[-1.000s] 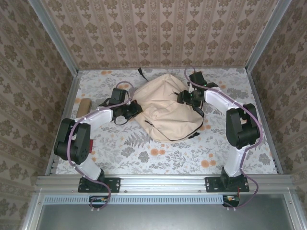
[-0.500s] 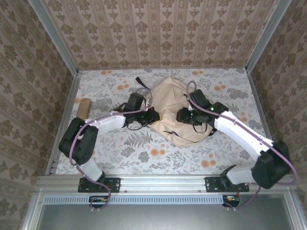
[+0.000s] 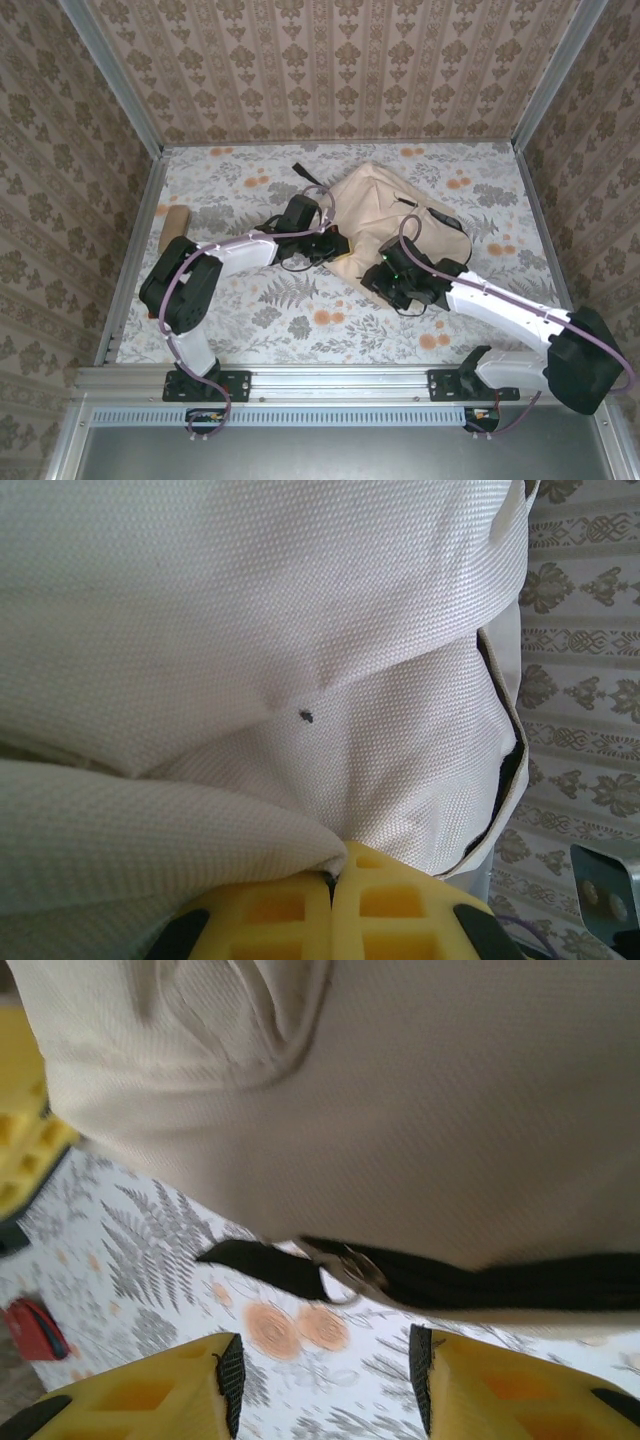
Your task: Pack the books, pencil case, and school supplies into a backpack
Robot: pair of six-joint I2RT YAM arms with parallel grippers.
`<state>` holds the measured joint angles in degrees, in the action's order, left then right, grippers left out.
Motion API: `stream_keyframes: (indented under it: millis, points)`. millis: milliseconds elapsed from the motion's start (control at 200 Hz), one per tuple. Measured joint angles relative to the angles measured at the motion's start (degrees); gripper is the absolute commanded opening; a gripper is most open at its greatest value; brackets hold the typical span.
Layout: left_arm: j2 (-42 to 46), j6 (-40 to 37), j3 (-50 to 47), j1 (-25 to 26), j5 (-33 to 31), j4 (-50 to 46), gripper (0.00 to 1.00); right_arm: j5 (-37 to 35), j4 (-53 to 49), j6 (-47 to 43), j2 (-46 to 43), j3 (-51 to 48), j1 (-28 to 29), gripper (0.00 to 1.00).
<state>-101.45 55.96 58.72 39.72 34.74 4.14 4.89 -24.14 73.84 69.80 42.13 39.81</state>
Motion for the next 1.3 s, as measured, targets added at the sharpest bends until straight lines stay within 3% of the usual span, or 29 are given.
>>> stream_keyframes:
  millis: [385, 580, 920, 1190, 1300]
  points:
    - [0.0, 0.6, 0.0, 0.0, 0.0, 0.3, 0.04, -3.5, 4.8, 9.5, 4.9, 0.0, 0.4, 0.41]
    - [0.0, 0.7, 0.0, 0.1, 0.0, 0.5, 0.04, -6.6, 4.7, 11.6, 4.9, 0.0, 0.5, 0.52]
    - [0.0, 1.0, 0.0, 0.1, 0.0, 0.6, 0.03, -8.0, 3.9, 11.8, 5.6, 0.0, 0.6, 0.19]
    - [0.0, 1.0, 0.0, -0.1, -0.7, 0.6, 0.00, -8.4, 0.9, 9.4, 4.5, 0.0, 0.6, 0.07]
    - [0.0, 1.0, 0.0, -0.6, -0.7, 0.2, 0.00, -9.6, -1.8, 6.3, 3.4, 0.0, 0.7, 0.06]
